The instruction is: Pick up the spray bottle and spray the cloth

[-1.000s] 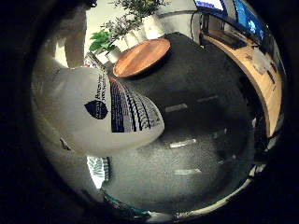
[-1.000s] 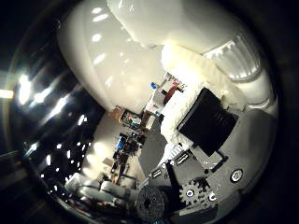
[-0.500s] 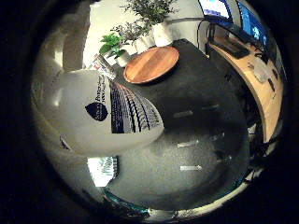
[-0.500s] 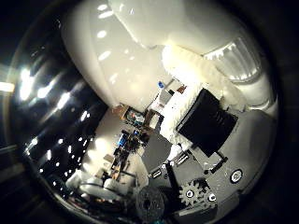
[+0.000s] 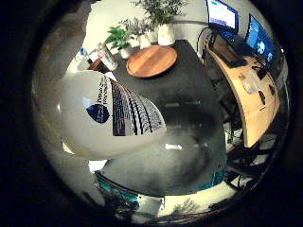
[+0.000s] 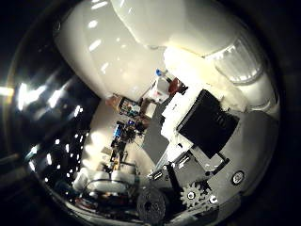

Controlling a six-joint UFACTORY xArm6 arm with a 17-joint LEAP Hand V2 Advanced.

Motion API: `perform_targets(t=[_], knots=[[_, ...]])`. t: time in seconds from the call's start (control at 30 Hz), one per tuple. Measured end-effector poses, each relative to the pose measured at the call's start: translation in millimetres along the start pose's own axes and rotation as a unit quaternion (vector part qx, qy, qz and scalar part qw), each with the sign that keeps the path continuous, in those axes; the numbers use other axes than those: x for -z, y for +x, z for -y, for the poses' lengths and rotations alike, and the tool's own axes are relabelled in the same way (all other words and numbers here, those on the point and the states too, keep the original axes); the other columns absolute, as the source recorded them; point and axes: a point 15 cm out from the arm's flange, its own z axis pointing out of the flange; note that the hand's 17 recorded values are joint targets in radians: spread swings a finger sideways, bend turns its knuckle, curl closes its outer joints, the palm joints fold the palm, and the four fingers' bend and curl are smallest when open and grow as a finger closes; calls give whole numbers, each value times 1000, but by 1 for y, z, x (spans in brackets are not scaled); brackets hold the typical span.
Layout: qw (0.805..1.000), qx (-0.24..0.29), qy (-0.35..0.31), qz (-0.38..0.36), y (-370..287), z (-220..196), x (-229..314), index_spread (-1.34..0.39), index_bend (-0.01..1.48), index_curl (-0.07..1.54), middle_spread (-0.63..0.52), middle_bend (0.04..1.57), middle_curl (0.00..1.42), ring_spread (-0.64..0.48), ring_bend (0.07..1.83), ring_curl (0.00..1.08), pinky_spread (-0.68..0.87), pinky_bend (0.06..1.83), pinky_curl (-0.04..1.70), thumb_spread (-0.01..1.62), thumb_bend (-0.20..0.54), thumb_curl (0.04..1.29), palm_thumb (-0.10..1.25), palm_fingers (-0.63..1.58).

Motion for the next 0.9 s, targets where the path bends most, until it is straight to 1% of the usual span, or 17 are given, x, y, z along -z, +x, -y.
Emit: perform_targets(t=[0.2, 0.37, 0.53, 0.73, 0.8, 0.9], knots=[[999, 14, -47, -21, -27, -6, 32, -265, 1084, 855, -162, 1300, 820, -226, 1350, 764, -221, 1066, 1297, 1272, -8, 603, 904, 1107], [996, 27, -82, -31, -52, -9, 48, -261, 1093, 842, -161, 1304, 812, -227, 1346, 770, -226, 1065, 1310, 1278, -9, 601, 904, 1107], [993, 33, -108, -32, -72, -14, 49, -256, 1111, 830, -161, 1305, 806, -228, 1341, 774, -229, 1059, 1318, 1279, -9, 599, 904, 1110], [992, 40, -111, -49, -92, 2, 58, -252, 1119, 818, -160, 1315, 804, -230, 1340, 781, -232, 1061, 1324, 1280, -8, 599, 916, 1113], [989, 45, -129, -55, -99, 2, 55, -251, 1120, 815, -158, 1318, 801, -230, 1339, 783, -233, 1066, 1327, 1280, -8, 600, 917, 1115], [980, 54, -175, -76, -107, -2, 53, -251, 1122, 812, -157, 1321, 798, -231, 1337, 786, -233, 1067, 1329, 1280, -8, 600, 917, 1114]])
